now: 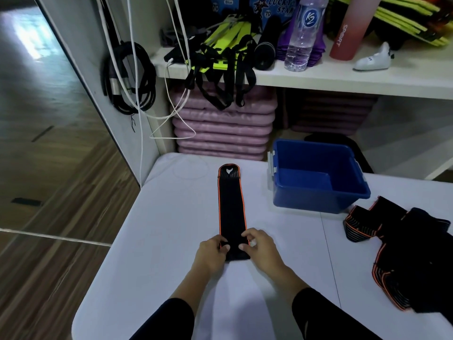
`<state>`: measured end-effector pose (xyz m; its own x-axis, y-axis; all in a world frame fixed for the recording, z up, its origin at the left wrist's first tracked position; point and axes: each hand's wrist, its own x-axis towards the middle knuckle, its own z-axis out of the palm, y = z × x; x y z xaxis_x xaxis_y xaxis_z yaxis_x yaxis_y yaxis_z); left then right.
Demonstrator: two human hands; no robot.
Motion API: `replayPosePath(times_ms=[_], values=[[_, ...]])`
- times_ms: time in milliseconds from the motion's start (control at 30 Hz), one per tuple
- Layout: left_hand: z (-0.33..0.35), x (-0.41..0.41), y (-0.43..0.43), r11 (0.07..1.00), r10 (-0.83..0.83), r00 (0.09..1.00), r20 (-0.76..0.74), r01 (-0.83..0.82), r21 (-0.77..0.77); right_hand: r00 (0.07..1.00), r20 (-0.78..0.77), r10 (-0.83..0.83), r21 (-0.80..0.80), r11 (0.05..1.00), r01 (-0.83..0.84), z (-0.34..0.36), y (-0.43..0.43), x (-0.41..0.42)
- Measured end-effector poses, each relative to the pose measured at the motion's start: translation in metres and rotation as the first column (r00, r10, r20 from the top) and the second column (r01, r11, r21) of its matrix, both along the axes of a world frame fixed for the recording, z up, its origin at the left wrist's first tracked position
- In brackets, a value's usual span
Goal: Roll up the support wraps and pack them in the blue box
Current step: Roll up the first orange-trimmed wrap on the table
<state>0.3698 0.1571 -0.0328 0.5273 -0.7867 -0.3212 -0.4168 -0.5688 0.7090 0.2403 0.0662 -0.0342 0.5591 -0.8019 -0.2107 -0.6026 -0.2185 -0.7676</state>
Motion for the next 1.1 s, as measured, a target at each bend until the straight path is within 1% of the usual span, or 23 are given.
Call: replayPosePath(times_ms=[67,100,167,200,300,367,467,533,567,633,767,833,867,967,1033,1100], values=[[-0.001,-0.003,0.002,0.998,0.025,0.997,0.078,-0.021,-0.057,0.999,0.046,0.010,-0.057,0.998,-0.008,0.000,0.001,0.000],[-0.001,-0.004,0.004,0.995,0.029,0.994,0.103,-0.018,-0.103,0.997,0.058,0.043,-0.097,0.995,-0.037,0.000,0.001,-0.001],[-0.001,-0.001,0.006,0.982,-0.009,0.991,0.131,0.033,-0.186,0.991,0.030,0.134,-0.175,0.976,-0.126,0.000,-0.001,-0.003],[-0.002,0.001,0.007,0.976,-0.052,0.986,0.158,0.084,-0.199,0.985,0.002,0.174,-0.194,0.966,-0.170,0.000,-0.002,-0.004],[-0.007,0.009,0.012,0.955,-0.221,0.941,0.258,0.262,-0.140,0.961,-0.051,0.272,-0.134,0.952,-0.276,0.001,-0.006,-0.013],[-0.009,0.012,0.016,0.935,-0.306,0.912,0.274,0.342,-0.092,0.935,-0.100,0.340,-0.099,0.932,-0.350,0.000,-0.009,-0.019],[-0.012,0.016,0.016,0.894,-0.427,0.850,0.307,0.448,0.004,0.898,-0.179,0.402,-0.183,0.883,-0.432,-0.005,-0.012,-0.021],[-0.011,0.018,0.014,0.879,-0.462,0.812,0.356,0.474,0.059,0.897,-0.179,0.405,-0.209,0.875,-0.436,-0.004,-0.012,-0.020],[-0.010,0.018,0.012,0.884,-0.452,0.816,0.360,0.464,0.057,0.902,-0.170,0.397,-0.207,0.880,-0.426,-0.003,-0.012,-0.019],[-0.007,0.018,0.009,0.914,-0.389,0.871,0.299,0.405,0.009,0.920,-0.137,0.366,-0.188,0.903,-0.387,0.000,-0.014,-0.019],[-0.003,0.017,0.002,0.971,-0.228,0.964,0.137,0.236,-0.048,0.960,-0.066,0.273,-0.010,0.962,-0.274,0.009,-0.018,-0.016],[-0.002,0.016,-0.002,0.989,-0.133,0.988,0.078,0.137,-0.054,0.979,-0.048,0.196,0.021,0.980,-0.196,0.008,-0.018,-0.008],[-0.002,0.015,-0.004,0.994,-0.089,0.993,0.082,0.094,-0.056,0.987,-0.046,0.153,0.010,0.988,-0.153,0.007,-0.017,-0.003],[-0.002,0.012,-0.006,0.992,0.006,0.982,0.189,0.017,-0.121,0.998,-0.022,0.063,-0.101,0.993,-0.065,0.003,-0.015,0.003],[-0.002,0.012,-0.006,0.981,-0.028,0.966,0.258,0.076,-0.178,0.994,0.000,0.113,-0.203,0.973,-0.111,0.001,-0.015,0.003],[-0.004,0.013,-0.006,0.972,-0.099,0.940,0.327,0.162,-0.171,0.984,-0.006,0.180,-0.263,0.949,-0.176,-0.001,-0.017,0.000]])
